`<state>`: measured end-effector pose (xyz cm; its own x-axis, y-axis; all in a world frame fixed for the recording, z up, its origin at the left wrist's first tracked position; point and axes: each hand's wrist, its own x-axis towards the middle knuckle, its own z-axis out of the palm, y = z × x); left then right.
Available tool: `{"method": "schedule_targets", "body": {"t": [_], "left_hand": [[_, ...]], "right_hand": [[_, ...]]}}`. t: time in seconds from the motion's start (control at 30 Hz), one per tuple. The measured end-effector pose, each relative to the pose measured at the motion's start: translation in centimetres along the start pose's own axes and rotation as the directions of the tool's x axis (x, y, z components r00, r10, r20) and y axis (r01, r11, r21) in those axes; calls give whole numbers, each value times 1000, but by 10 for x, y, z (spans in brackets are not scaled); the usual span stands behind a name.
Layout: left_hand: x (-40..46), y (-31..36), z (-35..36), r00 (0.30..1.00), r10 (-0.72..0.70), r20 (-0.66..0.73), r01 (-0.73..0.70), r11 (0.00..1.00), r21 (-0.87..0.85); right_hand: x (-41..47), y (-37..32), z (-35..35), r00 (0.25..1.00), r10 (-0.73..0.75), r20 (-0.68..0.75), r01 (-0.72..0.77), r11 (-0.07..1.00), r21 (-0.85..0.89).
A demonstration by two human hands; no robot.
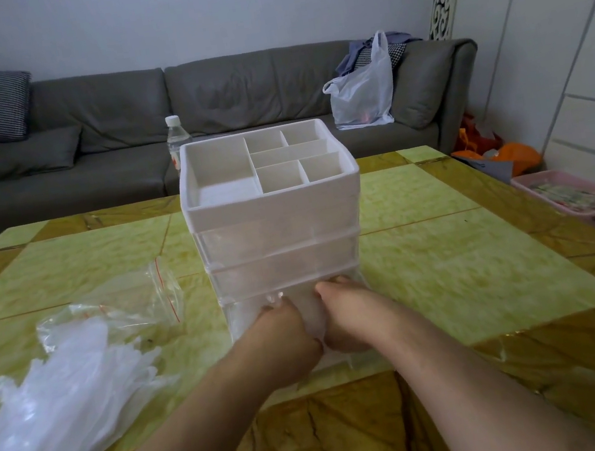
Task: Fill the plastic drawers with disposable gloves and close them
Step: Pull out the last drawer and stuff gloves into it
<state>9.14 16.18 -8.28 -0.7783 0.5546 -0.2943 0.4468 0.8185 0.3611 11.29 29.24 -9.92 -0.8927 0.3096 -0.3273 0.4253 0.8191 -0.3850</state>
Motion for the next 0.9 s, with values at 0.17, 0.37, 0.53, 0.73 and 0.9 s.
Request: {"method": "schedule_targets", "body": {"t": [0.17, 0.37, 0.53, 0.73, 0.9], "left_hand": [[21, -7, 3, 977, -179, 116, 196, 968, -158], [27, -3, 8, 973, -171, 158, 194, 970, -148], [22, -6, 7, 974, -197, 112, 217, 955, -203], [-10, -5, 6, 989, 64, -130, -42, 986, 163], [16, -11, 12, 999, -50, 4, 49, 997, 67]], "right_hand": [[3, 3, 3, 1000, -11, 5, 11, 1000, -18], [2, 2, 3, 1000, -6, 24, 7, 1000, -13], [2, 4, 3, 1000, -14, 22, 14, 1000, -2], [5, 1, 3, 999, 1, 40, 0, 1000, -30], [-1, 2, 3, 999, -25, 41, 26, 999, -42]]}}
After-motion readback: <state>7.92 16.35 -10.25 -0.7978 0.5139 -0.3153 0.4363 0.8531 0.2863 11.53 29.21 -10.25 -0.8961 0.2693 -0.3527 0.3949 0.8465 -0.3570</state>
